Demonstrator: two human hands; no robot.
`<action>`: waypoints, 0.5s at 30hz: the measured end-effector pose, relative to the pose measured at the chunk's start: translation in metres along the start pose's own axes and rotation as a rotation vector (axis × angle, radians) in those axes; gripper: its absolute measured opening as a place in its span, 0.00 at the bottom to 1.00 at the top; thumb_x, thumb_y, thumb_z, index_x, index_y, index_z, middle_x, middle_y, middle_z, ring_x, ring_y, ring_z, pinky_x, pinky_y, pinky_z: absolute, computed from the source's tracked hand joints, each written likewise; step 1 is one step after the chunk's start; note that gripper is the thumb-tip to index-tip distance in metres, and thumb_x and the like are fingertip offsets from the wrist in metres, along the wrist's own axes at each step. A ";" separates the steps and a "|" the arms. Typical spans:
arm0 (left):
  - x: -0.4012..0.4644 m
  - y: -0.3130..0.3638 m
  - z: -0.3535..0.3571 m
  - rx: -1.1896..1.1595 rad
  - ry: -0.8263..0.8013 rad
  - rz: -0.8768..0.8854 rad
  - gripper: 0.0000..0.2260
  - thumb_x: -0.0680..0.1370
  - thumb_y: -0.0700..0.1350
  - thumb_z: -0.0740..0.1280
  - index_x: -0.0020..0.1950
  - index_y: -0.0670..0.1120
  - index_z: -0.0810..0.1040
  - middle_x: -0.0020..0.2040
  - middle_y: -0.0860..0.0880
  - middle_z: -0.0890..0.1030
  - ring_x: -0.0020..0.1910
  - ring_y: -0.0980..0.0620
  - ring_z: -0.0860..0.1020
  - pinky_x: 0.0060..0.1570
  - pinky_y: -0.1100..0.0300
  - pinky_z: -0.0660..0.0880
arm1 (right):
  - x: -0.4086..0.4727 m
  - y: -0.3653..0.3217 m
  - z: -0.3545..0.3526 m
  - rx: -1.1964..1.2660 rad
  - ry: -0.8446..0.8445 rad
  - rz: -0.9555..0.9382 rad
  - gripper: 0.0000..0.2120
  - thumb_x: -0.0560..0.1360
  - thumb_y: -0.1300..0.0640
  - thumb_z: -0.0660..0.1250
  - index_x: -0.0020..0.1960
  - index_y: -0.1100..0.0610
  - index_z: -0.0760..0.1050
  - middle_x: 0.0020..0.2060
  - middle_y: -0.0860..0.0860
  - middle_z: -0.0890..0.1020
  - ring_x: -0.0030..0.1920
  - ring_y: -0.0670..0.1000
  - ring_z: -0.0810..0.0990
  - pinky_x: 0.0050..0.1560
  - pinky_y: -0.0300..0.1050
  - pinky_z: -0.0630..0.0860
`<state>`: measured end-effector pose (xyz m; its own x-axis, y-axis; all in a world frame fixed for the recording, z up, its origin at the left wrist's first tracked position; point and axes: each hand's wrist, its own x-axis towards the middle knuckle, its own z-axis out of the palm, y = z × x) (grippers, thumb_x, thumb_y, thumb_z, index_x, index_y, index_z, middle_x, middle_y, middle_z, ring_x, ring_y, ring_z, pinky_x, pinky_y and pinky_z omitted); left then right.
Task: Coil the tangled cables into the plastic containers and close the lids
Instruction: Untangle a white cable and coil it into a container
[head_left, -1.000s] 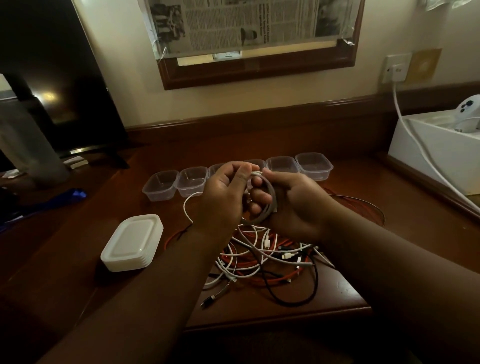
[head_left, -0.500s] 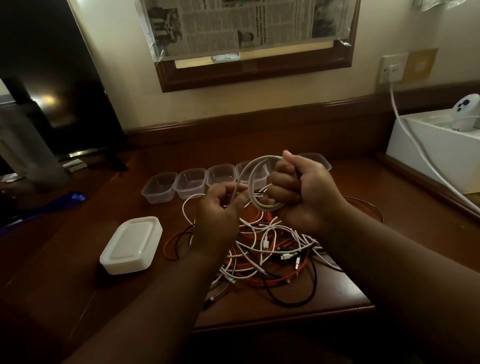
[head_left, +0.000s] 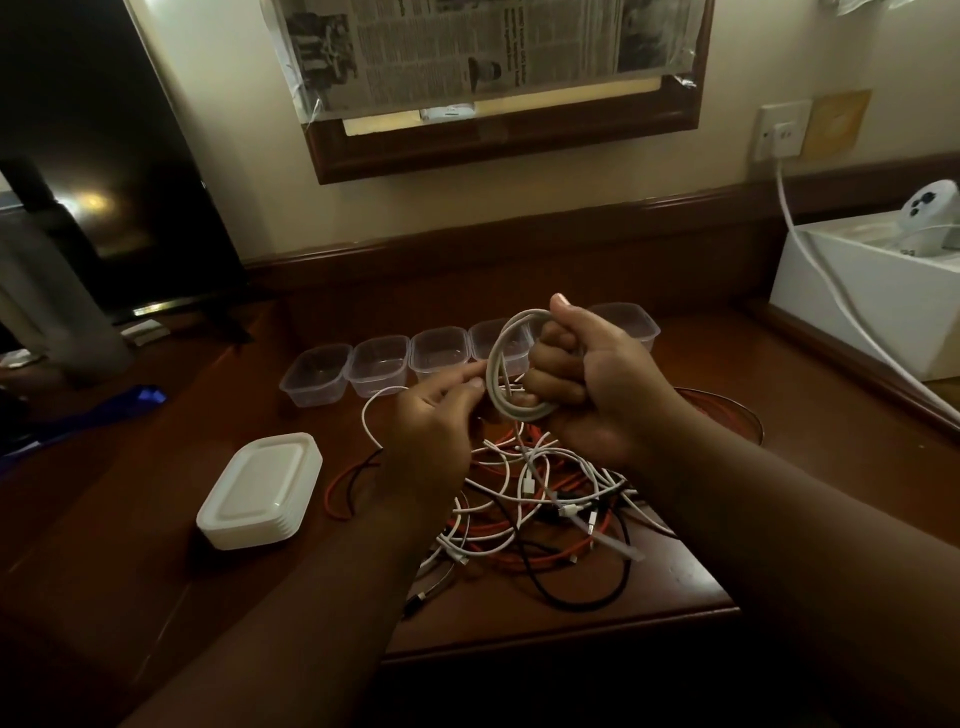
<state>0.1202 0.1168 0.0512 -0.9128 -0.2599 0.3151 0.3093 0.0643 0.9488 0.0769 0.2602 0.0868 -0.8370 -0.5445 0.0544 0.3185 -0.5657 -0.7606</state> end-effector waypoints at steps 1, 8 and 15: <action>0.000 0.003 0.002 -0.111 -0.037 -0.088 0.14 0.83 0.41 0.59 0.49 0.43 0.84 0.46 0.41 0.85 0.46 0.47 0.83 0.49 0.55 0.80 | 0.000 0.001 -0.001 -0.040 0.015 -0.003 0.21 0.83 0.47 0.56 0.33 0.54 0.66 0.24 0.48 0.60 0.24 0.46 0.61 0.33 0.43 0.68; 0.003 0.007 0.001 -0.396 -0.107 -0.425 0.09 0.80 0.41 0.63 0.48 0.42 0.83 0.42 0.46 0.85 0.42 0.51 0.83 0.44 0.58 0.79 | 0.004 0.010 -0.017 -0.865 0.161 -0.195 0.21 0.84 0.46 0.50 0.42 0.57 0.71 0.30 0.49 0.73 0.29 0.43 0.72 0.33 0.39 0.72; -0.002 0.000 0.006 -0.608 -0.115 -0.640 0.07 0.74 0.44 0.66 0.44 0.44 0.84 0.38 0.51 0.82 0.39 0.53 0.80 0.44 0.56 0.73 | 0.015 0.016 -0.042 -1.657 0.246 -0.316 0.16 0.84 0.46 0.50 0.42 0.50 0.66 0.34 0.49 0.74 0.34 0.48 0.73 0.33 0.44 0.70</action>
<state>0.1205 0.1231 0.0508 -0.9703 0.0299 -0.2400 -0.2108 -0.5909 0.7787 0.0513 0.2689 0.0486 -0.8664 -0.3546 0.3516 -0.4981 0.6641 -0.5576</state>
